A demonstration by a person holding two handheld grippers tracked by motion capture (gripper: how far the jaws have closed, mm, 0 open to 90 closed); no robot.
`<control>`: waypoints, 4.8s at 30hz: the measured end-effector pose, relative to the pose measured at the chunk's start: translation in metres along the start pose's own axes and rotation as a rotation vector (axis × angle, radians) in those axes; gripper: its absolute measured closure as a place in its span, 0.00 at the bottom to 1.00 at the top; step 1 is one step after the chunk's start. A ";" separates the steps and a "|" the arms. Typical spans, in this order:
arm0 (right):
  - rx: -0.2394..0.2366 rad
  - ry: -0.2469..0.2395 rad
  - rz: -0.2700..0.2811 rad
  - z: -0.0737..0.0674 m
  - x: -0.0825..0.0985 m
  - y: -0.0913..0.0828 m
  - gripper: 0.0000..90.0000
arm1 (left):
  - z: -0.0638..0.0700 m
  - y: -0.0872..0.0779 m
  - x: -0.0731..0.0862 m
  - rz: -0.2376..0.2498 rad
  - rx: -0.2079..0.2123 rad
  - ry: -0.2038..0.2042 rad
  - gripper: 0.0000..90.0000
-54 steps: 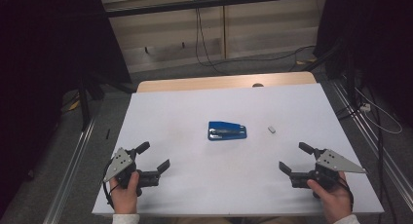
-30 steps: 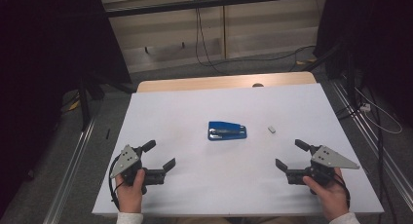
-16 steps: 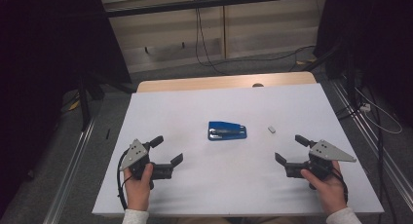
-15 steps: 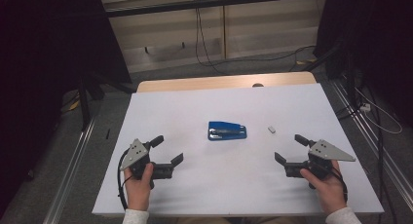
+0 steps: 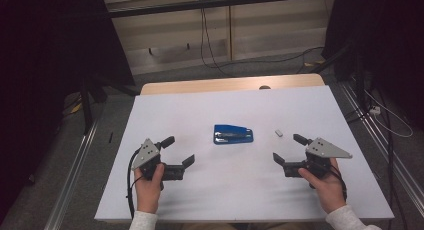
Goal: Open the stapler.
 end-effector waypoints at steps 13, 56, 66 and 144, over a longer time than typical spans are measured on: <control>-0.022 -0.006 0.004 -0.005 -0.010 0.016 0.05 | 0.006 0.015 -0.003 -0.003 0.029 -0.007 0.02; -0.063 -0.032 -0.069 -0.013 -0.036 0.087 0.05 | -0.004 0.072 0.002 -0.056 0.015 -0.056 0.03; -0.057 -0.028 -0.089 -0.011 -0.036 0.101 0.05 | -0.008 0.081 0.000 -0.054 0.000 -0.068 0.02; -0.220 -0.087 -0.185 -0.037 -0.036 0.174 0.33 | -0.034 0.119 0.047 -0.334 -0.070 -0.112 1.00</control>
Point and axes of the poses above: each handheld gripper's, and its own axes: y roughly forward along the jaws, x roughly out of its underside, z roughly to its right, the point moved 10 cm from there along y, roughly forward along the jaws, and after that the axes turned 11 degrees about -y, right-handed, at the moved point
